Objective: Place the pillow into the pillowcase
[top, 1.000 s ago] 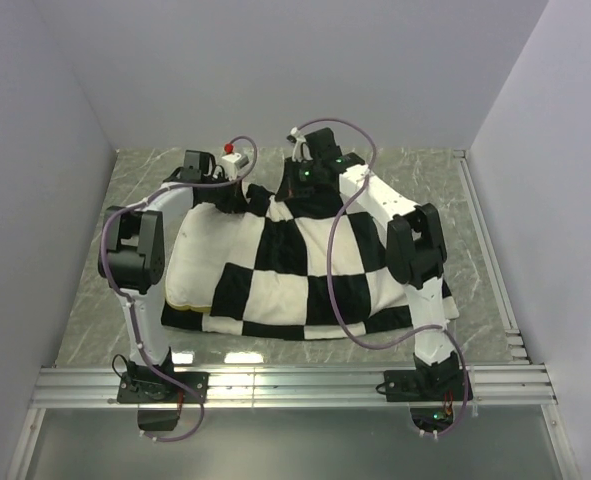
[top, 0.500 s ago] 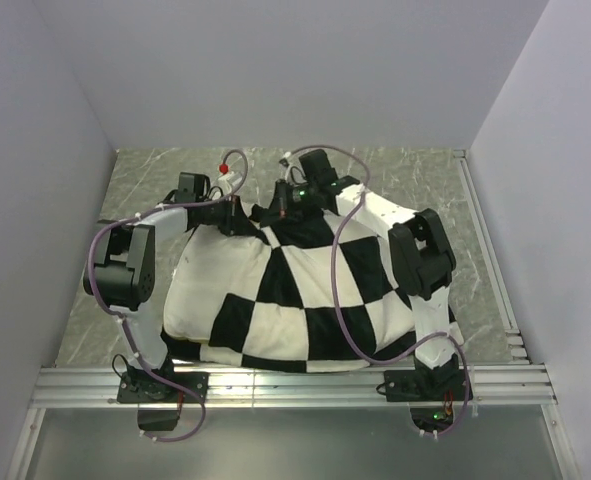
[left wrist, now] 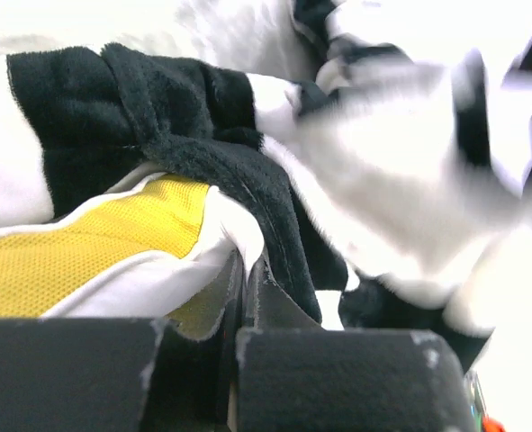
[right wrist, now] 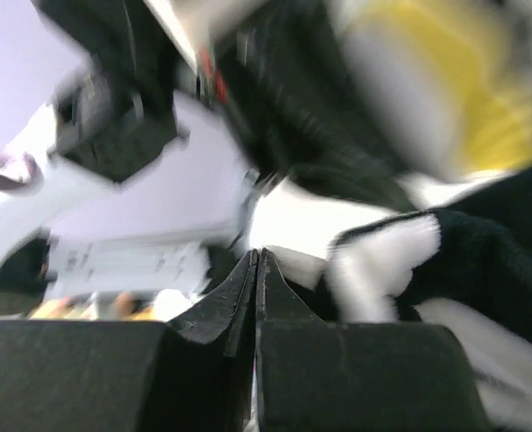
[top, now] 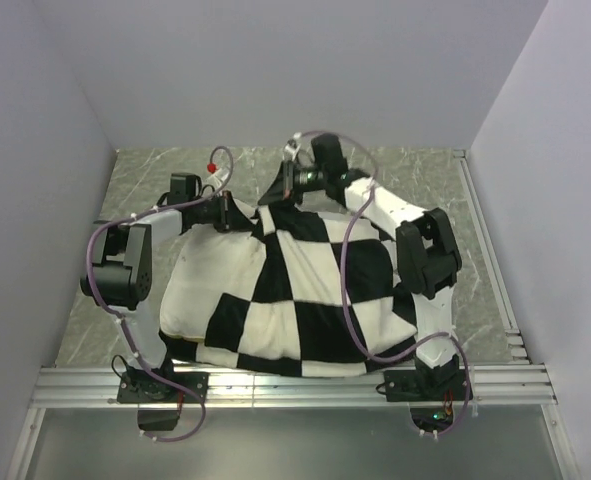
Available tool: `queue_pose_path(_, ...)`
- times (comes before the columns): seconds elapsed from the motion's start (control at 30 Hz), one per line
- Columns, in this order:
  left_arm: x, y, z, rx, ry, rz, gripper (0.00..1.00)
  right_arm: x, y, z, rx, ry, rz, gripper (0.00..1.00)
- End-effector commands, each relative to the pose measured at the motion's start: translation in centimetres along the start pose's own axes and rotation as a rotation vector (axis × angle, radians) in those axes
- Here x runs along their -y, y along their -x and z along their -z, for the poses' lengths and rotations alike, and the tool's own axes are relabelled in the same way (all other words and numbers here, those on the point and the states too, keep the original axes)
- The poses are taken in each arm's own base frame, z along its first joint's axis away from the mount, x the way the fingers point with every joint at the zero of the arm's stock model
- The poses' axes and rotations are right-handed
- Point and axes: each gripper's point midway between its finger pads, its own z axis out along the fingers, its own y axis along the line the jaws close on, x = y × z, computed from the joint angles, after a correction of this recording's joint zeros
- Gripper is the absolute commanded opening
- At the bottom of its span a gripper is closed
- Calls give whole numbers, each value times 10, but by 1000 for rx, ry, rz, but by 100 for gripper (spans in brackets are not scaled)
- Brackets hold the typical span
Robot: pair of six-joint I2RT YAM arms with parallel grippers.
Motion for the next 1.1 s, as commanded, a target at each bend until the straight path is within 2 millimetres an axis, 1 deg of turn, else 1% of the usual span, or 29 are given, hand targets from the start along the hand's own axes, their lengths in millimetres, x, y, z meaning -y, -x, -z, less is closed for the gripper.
queue_pose_path(0.0, 18, 36, 16, 116, -21, -24, 0, 3, 84, 36, 182, -186, 257, 0)
queue_pose_path(0.03, 10, 43, 16, 148, 24, -25, 0, -4, 115, 49, 257, -227, 352, 0)
queue_pose_path(0.1, 4, 48, 16, 169, 53, -12, 3, 6, 134, 55, 301, -280, 400, 0)
queue_pose_path(0.13, 0, 51, 16, 180, 73, -14, 9, -5, 146, 60, 325, -268, 462, 2)
queue_pose_path(0.17, -3, 53, 19, 184, 79, -17, 27, -8, 152, 64, 338, -279, 473, 6)
queue_pose_path(0.2, -3, 60, 23, 190, 91, -29, 37, -22, 156, 69, 358, -271, 504, 12)
queue_pose_path(0.23, -8, 56, 28, 168, 115, -31, 45, -38, 161, 77, 379, -266, 558, 36)
queue_pose_path(0.27, -9, 63, 44, 181, 142, -53, 53, -59, 161, 91, 411, -282, 593, 53)
queue_pose_path(0.3, -5, 72, 56, 187, 161, -92, 57, -67, 160, 100, 423, -301, 618, 69)
queue_pose_path(0.33, -6, 76, 68, 186, 188, -179, 62, -69, 157, 110, 419, -335, 671, 76)
queue_pose_path(0.37, -15, 69, 91, 168, 234, -139, 69, -65, 149, 122, 406, -395, 658, 77)
queue_pose_path(0.4, -5, 83, 108, 178, 268, -211, 80, -71, 136, 137, 407, -436, 674, 77)
queue_pose_path(0.43, -8, 80, 120, 132, 309, -330, 81, -67, 125, 144, 380, -482, 695, 77)
queue_pose_path(0.47, -8, 65, 133, 68, 378, -314, 81, -54, 105, 151, 326, -523, 654, 76)
queue_pose_path(0.5, -2, 58, 140, 27, 388, -357, 81, -42, 74, 158, 273, -549, 614, 75)
queue_pose_path(0.53, -1, 48, 145, -22, 395, -448, 81, -31, 54, 162, 232, -560, 588, 72)
queue_pose_path(0.57, 12, 40, 151, -34, 407, -493, 81, -19, 30, 163, 180, -556, 555, 71)
queue_pose_path(0.6, 12, 8, 150, -109, 398, -452, 81, -1, -11, 167, 113, -555, 504, 68)
queue_pose_path(0.63, 12, -6, 151, -164, 403, -523, 81, 9, -31, 170, 76, -554, 491, 67)
queue_pose_path(0.67, 25, -18, 146, -207, 400, -576, 81, 21, -57, 173, 16, -557, 458, 65)
queue_pose_path(0.7, 16, -47, 145, -279, 422, -566, 81, 34, -85, 179, -33, -565, 437, 64)
queue_pose_path(0.73, 16, -57, 140, -313, 431, -620, 81, 40, -98, 182, -59, -575, 432, 63)
queue_pose_path(0.77, 29, -67, 130, -336, 417, -701, 81, 41, -111, 188, -79, -577, 455, 63)
queue_pose_path(0.8, 23, -91, 125, -391, 414, -710, 82, 53, -127, 190, -114, -588, 427, 63)
queue_pose_path(0.87, 23, -103, 114, -453, 436, -829, 82, 63, -148, 190, -177, -588, 408, 64)
queue_pose_path(0.93, 9, -117, 110, -511, 473, -836, 82, 86, -165, 186, -234, -611, 367, 64)
queue_pose_path(1.0, -5, -131, 103, -582, 485, -795, 79, 112, -163, 179, -265, -648, 335, 64)
queue_pose_path(1.03, -13, -133, 103, -591, 524, -739, 77, 122, -156, 176, -264, -671, 324, 65)
queue_pose_path(1.07, -25, -131, 95, -583, 538, -702, 69, 144, -143, 171, -272, -718, 312, 65)
